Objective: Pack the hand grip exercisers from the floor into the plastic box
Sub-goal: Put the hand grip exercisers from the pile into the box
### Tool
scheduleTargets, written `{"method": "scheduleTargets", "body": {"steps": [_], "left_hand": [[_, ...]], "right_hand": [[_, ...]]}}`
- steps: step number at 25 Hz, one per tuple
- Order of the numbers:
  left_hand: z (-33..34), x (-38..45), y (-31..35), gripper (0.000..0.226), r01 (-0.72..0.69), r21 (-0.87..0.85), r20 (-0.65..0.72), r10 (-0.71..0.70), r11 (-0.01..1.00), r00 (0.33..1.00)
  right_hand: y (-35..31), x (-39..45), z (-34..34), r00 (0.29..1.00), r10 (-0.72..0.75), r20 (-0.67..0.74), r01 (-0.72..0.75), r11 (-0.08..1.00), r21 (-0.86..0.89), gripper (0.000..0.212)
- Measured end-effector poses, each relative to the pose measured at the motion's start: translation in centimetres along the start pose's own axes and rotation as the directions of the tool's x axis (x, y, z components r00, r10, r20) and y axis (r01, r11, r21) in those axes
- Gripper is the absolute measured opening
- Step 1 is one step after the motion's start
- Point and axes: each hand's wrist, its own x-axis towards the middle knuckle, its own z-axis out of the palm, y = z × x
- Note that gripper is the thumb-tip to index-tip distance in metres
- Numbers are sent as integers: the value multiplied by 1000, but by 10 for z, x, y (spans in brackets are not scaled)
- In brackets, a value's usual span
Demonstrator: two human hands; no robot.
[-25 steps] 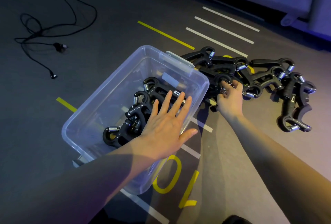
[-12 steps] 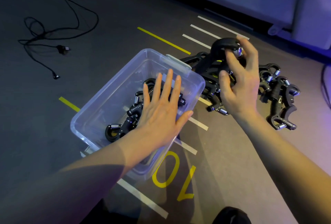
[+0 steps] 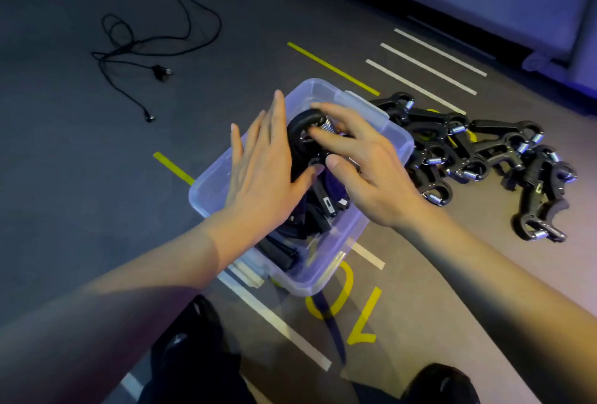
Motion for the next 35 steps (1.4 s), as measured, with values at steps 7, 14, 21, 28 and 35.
{"method": "scheduleTargets", "body": {"steps": [7, 14, 21, 28, 35], "left_hand": [[0, -23, -57, 87, -41, 489, 309, -128, 872, 942], [1, -29, -71, 83, -56, 541, 381, -185, 839, 906], [2, -31, -73, 79, -47, 511, 372, -171, 858, 912], [6, -30, -70, 72, -27, 485, 362, -172, 874, 916], [8, -30, -68, 71, -29, 487, 369, -176, 873, 913]], "right_hand": [[3, 3, 70, 874, 152, 462, -179, 984, 14, 50], [1, 11, 120, 550, 342, 762, -559, 829, 32, 50], [-10, 1, 108, 484, 454, 748, -489, 849, -199, 55], [-3, -4, 120, 309, 421, 853, -389, 874, -291, 50], [2, 2, 121, 303, 413, 859, -304, 896, -324, 63]]}}
